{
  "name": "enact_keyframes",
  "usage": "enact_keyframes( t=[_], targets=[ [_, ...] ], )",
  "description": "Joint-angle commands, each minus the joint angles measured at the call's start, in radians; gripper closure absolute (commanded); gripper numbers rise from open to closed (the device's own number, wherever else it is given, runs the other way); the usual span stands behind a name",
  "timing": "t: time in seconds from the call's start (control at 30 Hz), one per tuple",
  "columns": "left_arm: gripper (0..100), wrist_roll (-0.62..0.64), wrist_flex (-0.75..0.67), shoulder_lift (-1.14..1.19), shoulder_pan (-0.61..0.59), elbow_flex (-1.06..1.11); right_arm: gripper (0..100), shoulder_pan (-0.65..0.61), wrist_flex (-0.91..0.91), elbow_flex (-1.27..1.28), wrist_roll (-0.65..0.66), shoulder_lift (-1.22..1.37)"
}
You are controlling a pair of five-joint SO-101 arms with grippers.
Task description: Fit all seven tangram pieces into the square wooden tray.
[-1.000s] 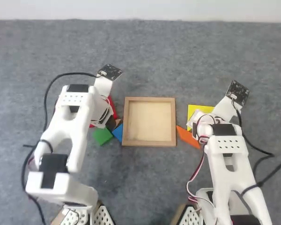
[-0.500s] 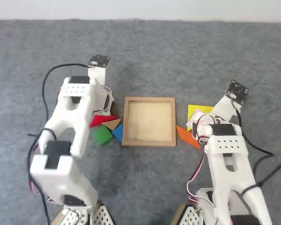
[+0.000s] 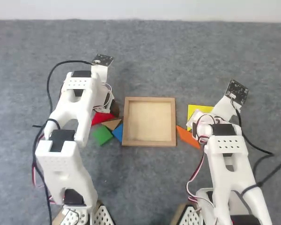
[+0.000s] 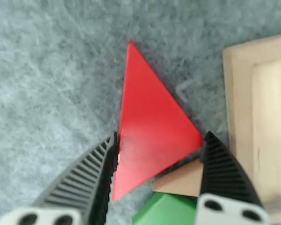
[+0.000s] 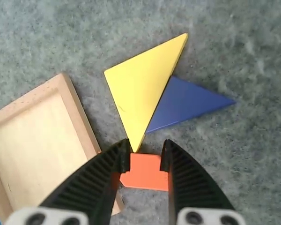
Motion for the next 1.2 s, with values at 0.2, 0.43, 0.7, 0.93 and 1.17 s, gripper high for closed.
enact_keyframes(
  t=[0.2,0.43,0.7,0.93,1.17],
  targets=[
    [71,0.003,0.064,0.078,-0.005,-0.153,87.2,0.008,-0.015,-0.008,0.014,-0.038],
    [71,0.005,0.069,0.094,0.002,-0.173,87.2,0.008,-0.008,-0.008,0.014,-0.044],
    [71,0.003,0.069,0.097,0.008,-0.179,87.2,0.007,-0.008,-0.008,0.014,-0.045],
    [68,-0.126,0.084,0.097,0.023,-0.18,87.2,0.001,-0.015,0.005,0.014,-0.047],
    [69,-0.155,0.075,0.097,0.034,-0.18,87.2,-0.03,-0.008,0.008,0.015,-0.047]
  ],
)
